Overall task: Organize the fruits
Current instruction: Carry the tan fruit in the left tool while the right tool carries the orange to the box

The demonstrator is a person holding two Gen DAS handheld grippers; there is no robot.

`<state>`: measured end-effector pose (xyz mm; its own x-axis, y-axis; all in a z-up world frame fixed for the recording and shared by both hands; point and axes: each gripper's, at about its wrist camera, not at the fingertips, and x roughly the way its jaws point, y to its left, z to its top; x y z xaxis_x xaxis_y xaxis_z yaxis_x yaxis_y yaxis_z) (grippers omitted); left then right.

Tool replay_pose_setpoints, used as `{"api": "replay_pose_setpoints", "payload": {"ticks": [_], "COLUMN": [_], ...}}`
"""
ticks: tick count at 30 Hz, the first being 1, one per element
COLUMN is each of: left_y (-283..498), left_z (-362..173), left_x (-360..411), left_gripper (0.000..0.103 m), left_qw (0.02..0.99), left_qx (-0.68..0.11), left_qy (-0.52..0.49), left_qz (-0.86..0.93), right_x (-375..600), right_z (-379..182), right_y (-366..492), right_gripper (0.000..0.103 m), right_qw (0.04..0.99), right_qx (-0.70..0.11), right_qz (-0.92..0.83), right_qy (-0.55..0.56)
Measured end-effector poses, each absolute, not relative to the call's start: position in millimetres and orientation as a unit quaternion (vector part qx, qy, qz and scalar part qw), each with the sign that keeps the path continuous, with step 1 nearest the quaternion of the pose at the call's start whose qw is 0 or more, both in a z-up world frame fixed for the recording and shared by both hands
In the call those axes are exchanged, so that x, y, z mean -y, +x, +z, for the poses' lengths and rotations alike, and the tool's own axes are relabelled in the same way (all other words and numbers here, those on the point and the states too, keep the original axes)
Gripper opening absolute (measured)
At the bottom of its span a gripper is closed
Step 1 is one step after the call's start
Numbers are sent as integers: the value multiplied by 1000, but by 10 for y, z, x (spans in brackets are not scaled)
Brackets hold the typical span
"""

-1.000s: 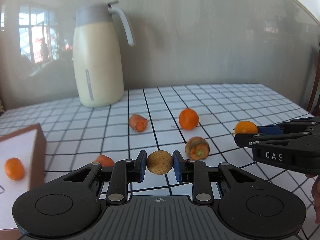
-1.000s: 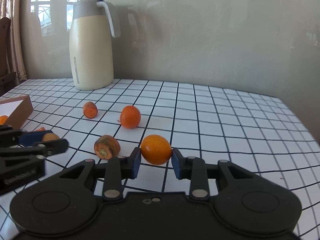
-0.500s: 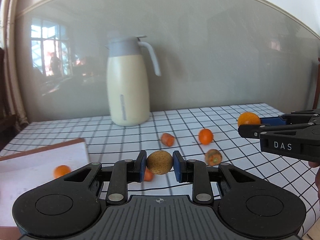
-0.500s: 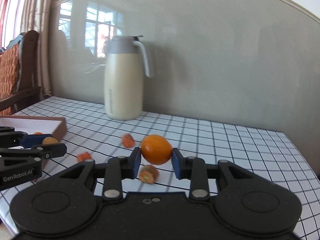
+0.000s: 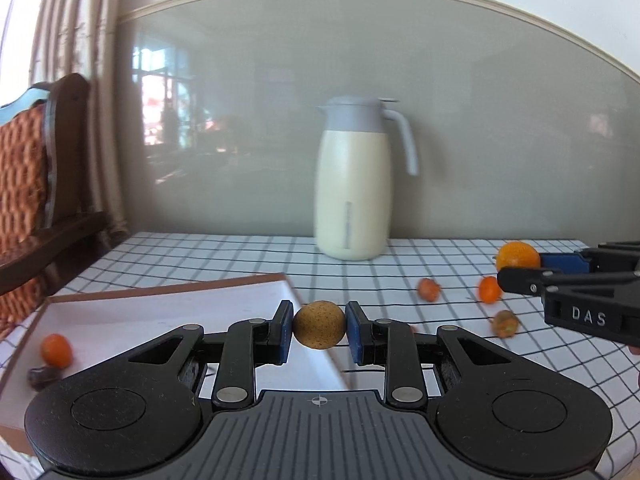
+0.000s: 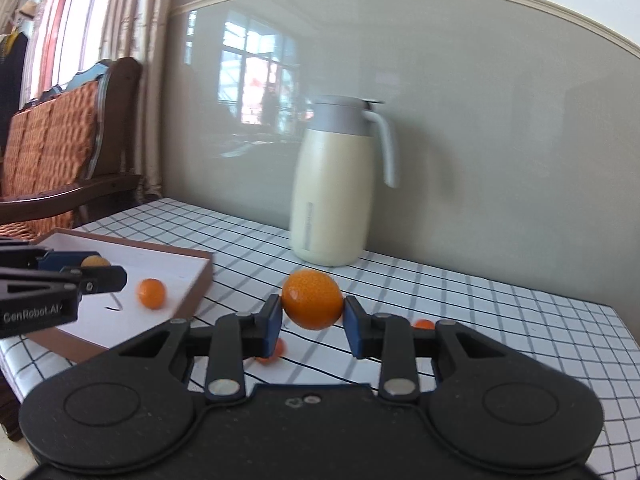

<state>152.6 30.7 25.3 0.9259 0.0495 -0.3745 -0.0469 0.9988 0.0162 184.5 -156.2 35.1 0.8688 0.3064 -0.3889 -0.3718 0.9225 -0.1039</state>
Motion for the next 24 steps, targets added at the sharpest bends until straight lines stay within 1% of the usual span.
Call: {"api": "replay_pose_setpoints", "payload": {"ticks": [24], "left_y": [1249], "left_z": [299], "left_x": [-1376], "left_gripper": [29], "left_qw": [976], "left_qx": [-181], "left_qy": [-19], "left_qz": [119], "right_x": [395], "right_z": [375], "right_y": [1787], "right_gripper": [24], "right_qw": [940], "right_qx": [-166], "right_qz": [278], "right_qy": [-104]}}
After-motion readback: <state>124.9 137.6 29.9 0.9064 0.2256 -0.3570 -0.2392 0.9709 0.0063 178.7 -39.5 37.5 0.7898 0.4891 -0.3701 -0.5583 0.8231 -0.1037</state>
